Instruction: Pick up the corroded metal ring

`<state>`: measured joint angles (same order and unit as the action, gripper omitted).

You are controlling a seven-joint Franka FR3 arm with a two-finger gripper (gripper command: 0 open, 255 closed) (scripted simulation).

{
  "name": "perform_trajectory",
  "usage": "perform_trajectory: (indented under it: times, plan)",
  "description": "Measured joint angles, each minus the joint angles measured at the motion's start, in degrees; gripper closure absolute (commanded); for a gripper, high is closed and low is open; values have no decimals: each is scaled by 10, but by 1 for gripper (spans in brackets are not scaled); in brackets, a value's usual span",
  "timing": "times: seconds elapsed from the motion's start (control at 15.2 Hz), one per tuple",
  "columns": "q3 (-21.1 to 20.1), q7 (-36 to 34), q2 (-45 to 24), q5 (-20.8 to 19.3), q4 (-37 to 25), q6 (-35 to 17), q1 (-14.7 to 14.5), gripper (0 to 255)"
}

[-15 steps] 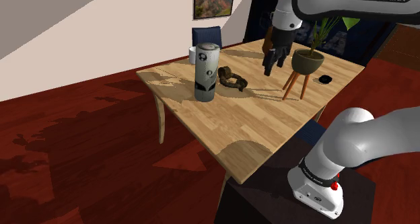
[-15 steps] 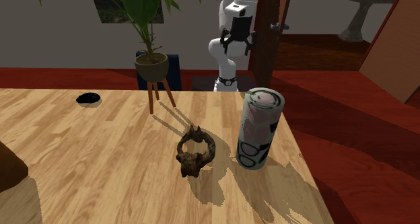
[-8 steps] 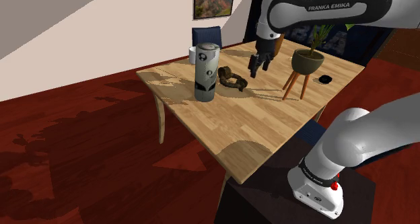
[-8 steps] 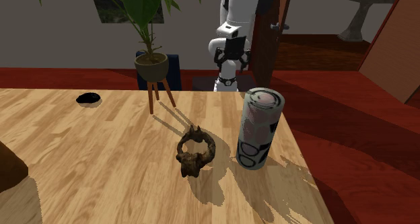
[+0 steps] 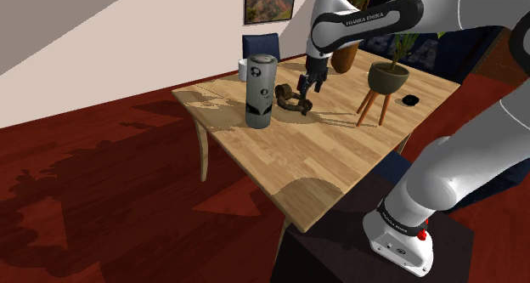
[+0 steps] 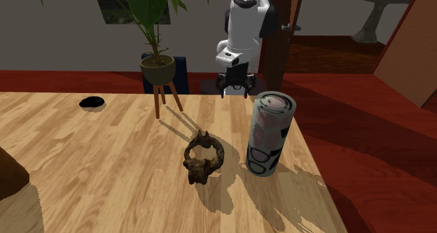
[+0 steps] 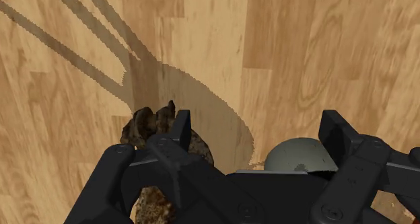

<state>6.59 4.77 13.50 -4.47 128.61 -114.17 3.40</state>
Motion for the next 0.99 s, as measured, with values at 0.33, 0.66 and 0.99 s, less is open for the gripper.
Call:
perform_trajectory:
  times: [0.33, 0.66, 0.99]
  plan:
    - [17, 31, -107, 20, -64, -44, 7, 0]
    - [25, 61, -218, 50, -140, -80, 18, 0]
    - [26, 91, -326, 80, -235, -92, 36, 0]
